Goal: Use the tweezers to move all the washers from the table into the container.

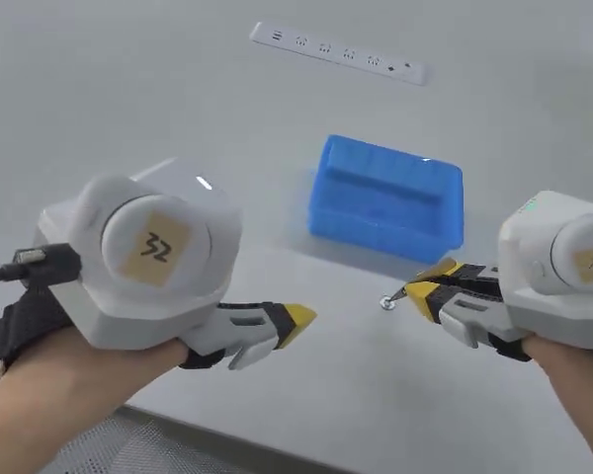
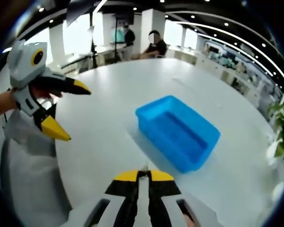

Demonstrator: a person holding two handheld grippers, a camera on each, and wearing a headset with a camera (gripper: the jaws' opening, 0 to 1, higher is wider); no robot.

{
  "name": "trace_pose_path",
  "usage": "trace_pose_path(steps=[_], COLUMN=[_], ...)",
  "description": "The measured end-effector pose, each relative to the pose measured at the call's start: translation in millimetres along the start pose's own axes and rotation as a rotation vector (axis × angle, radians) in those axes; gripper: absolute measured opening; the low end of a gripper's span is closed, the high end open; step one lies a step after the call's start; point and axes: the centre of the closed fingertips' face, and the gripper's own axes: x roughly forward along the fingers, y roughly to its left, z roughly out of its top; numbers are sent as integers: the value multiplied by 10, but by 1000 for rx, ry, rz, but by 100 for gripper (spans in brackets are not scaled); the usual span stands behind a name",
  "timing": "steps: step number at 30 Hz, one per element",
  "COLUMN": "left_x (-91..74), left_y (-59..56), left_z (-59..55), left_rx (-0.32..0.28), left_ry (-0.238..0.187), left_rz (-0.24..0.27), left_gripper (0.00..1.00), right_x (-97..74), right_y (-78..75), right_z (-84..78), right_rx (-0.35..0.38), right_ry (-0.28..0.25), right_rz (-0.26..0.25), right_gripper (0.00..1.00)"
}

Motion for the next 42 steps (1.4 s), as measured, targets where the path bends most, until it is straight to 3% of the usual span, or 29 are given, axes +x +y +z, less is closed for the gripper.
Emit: trace_pose_path(steps=[17, 32, 39, 42], left_x=[-8, -47, -94, -119], left_y=[55, 73, 115, 130], left_z=[-39, -58, -33, -23], left_rx=[8, 24, 29, 30], left_ry=[14, 18, 13, 10], left_rz=[16, 28, 40, 48], left_gripper=[73, 72, 74, 76], right_x=[51, 82, -53, -128], right_y=[-35, -14, -6, -21], right_z=[-19, 37, 197, 325], right_rx=[44, 29, 43, 81], right_ry=[4, 1, -27, -65], right_rz=[3, -2, 2, 11], right_gripper=[4, 3, 3, 3])
